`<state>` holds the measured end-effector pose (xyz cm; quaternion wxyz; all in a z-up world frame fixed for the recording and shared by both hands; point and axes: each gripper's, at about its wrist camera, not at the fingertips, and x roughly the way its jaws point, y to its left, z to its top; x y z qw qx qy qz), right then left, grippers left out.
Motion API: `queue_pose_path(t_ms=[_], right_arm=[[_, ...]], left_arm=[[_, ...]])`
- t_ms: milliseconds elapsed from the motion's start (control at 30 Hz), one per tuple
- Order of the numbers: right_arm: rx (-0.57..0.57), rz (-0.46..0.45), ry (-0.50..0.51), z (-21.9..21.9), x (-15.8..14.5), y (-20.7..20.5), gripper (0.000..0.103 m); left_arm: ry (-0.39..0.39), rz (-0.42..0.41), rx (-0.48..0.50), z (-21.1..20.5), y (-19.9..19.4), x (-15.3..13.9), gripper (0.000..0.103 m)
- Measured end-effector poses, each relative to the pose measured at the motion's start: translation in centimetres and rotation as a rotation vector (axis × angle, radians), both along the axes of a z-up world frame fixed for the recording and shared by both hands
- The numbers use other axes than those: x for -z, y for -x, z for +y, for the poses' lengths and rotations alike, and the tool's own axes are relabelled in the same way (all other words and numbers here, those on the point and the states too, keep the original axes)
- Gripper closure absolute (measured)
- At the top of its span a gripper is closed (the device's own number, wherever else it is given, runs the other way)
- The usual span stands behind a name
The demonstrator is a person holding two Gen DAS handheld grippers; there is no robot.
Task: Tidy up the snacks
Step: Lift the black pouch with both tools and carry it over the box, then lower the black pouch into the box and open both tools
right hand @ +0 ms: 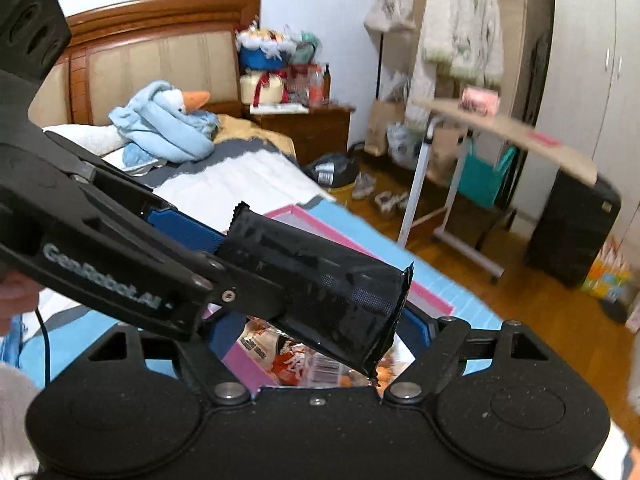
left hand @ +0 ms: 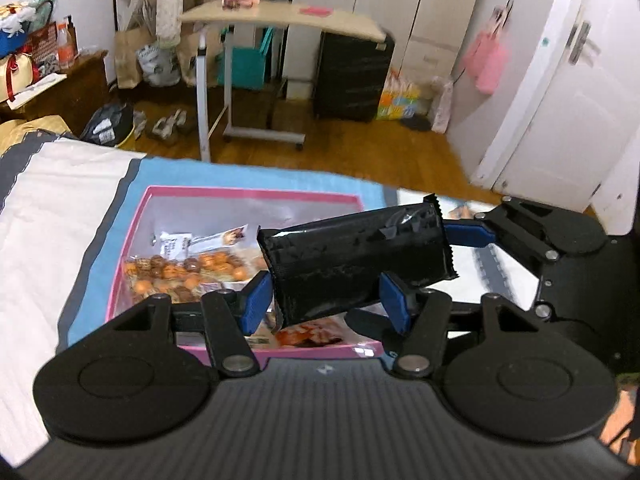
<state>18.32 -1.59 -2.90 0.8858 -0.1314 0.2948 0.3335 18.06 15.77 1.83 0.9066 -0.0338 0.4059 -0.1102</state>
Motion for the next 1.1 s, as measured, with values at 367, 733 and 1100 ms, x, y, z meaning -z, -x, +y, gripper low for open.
queue_pose_path(t_ms=[367, 733, 1100], right_arm=[[0.046, 0.201, -0.013, 4.4, 4.6, -4.8, 0.019], [0.114, 0.234, -0.089, 1.2, 5.6, -4.2, 0.017], [0.213, 0.108, -0.099, -4.6, 3.3, 0.1, 0.016]], left_arm=[[-0.013, 0.256, -0.134, 3.1, -8.0, 6.6, 0.044], [-0.074, 0.151, -0.258, 2.7, -6.1, 8.1, 0.035], [-0.079, 0.026, -0.208, 0.1, -1.6, 4.3, 0.034]])
